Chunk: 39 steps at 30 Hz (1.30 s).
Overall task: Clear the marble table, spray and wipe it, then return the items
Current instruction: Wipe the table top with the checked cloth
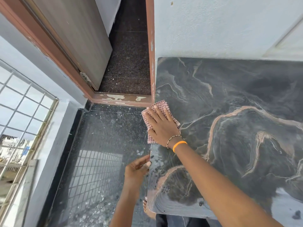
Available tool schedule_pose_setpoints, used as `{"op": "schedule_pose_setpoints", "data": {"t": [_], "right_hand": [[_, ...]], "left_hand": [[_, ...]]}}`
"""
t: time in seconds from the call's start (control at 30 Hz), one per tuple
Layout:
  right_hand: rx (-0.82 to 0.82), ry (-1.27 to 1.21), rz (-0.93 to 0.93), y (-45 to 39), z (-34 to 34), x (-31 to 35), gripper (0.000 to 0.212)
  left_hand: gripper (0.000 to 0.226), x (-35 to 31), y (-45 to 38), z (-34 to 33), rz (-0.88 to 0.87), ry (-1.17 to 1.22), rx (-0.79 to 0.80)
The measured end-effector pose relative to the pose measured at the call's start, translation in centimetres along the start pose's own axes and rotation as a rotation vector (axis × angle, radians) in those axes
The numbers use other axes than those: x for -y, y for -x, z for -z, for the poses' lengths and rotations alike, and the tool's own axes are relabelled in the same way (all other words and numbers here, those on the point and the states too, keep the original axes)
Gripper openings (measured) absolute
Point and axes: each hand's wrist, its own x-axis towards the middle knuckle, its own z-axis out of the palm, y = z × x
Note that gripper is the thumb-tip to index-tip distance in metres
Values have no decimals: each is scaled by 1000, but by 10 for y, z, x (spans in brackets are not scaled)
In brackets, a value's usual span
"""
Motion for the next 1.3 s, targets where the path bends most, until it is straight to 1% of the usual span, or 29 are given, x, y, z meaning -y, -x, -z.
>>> {"op": "schedule_pose_setpoints", "data": {"t": [0.13,0.23,0.3,0.37,0.43,0.5,0.57,0.63,0.7,0.73,0.8,0.9,1.0,1.1,1.2,1.3], "right_hand": [[36,24,27,55,-9,23,63],[8,96,53,97,-12,28,65],[-10,120,41,125,-15,24,67],[-23,131,-9,152,-17,15,66],[-24,116,-137,177,-21,8,65],[-31,79,-333,199,-23,8,64],[-58,23,-550,215,-26,18,65],[-93,-30,-712,219,-28,35,65],[-99,-60,-787,213,-29,56,66],[-83,-74,-788,207,-28,67,66],[-48,-87,-719,191,-27,85,67],[-6,-96,-553,161,-24,103,68],[10,-93,-408,145,-22,112,70],[27,-47,-216,162,-26,115,69],[8,3,-9,192,-34,109,67],[-5,65,65,222,-37,91,66]], "left_hand": [[32,12,7,13,72,64,103],[36,21,13,24,94,47,171],[38,23,16,29,96,39,212],[40,24,18,32,101,41,252],[40,26,20,35,103,38,288],[38,26,21,38,110,21,315],[34,28,23,39,120,3,327],[30,30,24,39,117,-24,312],[27,30,24,37,109,-45,292],[27,30,23,36,110,-50,290],[27,31,22,36,117,-42,297],[27,34,26,37,133,-8,298],[30,45,36,39,183,106,263],[30,59,50,42,241,243,211],[25,73,62,44,304,348,136],[20,81,74,41,330,417,71]]}}
